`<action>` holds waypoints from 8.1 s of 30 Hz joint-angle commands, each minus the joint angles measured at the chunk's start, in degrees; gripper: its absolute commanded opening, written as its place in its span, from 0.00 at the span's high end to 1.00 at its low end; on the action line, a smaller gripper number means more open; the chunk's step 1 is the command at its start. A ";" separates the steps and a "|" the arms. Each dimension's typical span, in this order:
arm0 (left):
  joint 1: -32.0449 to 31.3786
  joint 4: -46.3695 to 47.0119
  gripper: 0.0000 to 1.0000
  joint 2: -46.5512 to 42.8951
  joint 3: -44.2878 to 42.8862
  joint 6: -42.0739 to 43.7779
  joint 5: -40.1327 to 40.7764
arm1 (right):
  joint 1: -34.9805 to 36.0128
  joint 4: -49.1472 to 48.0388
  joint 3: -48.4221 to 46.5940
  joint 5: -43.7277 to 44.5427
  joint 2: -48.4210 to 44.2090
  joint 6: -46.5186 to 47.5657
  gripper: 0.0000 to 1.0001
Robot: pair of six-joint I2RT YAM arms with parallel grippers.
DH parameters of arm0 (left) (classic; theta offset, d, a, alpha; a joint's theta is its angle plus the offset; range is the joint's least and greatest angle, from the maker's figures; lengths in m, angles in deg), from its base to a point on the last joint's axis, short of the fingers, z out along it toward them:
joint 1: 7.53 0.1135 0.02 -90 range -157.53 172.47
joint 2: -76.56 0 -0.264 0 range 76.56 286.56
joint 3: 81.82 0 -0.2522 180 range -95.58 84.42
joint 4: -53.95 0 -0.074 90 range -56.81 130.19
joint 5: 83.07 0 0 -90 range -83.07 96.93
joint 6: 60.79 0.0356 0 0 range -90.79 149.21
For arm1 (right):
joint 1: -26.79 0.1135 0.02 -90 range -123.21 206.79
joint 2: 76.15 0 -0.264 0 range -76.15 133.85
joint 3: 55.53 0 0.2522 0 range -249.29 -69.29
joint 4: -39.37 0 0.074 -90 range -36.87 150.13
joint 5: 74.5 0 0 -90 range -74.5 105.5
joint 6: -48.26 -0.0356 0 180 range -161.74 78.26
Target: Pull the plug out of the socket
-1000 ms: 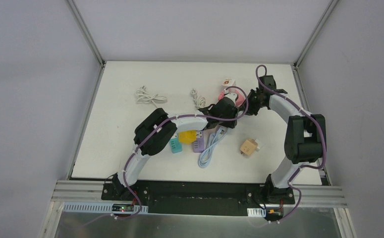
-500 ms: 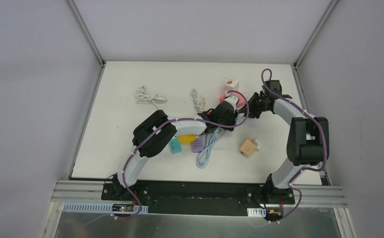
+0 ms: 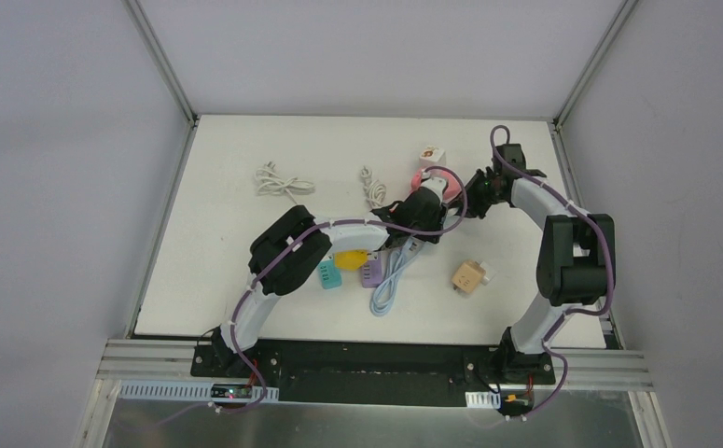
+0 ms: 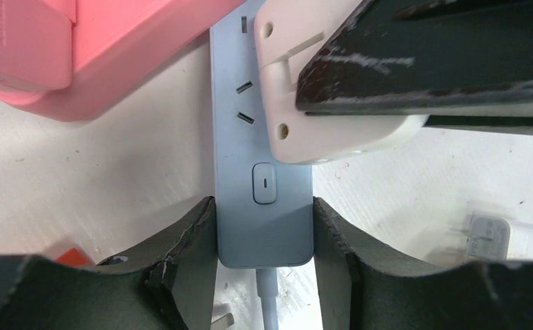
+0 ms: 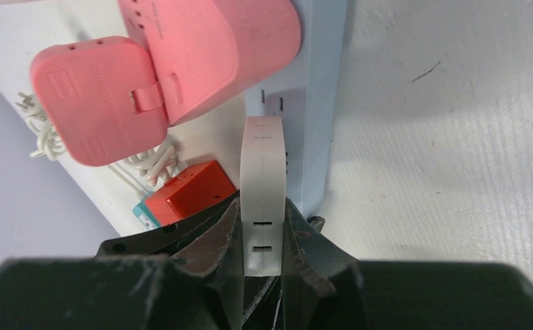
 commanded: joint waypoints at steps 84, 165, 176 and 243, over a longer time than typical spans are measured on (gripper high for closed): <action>12.66 -32.52 0.21 -4.71 -28.81 -5.78 -4.24 | 1.92 -14.64 5.61 5.74 -6.57 -1.18 0.23; 20.38 -16.10 1.00 -3.00 -16.21 -24.36 -27.13 | 4.19 -13.63 9.97 18.49 7.92 3.63 1.00; 16.06 -25.02 1.00 -6.00 -20.79 -12.99 -18.31 | 3.59 -13.23 10.69 19.58 7.71 4.71 1.00; 28.74 -22.17 0.36 -26.41 5.78 -9.69 -16.15 | 5.57 -13.29 17.52 14.82 -0.17 6.42 1.00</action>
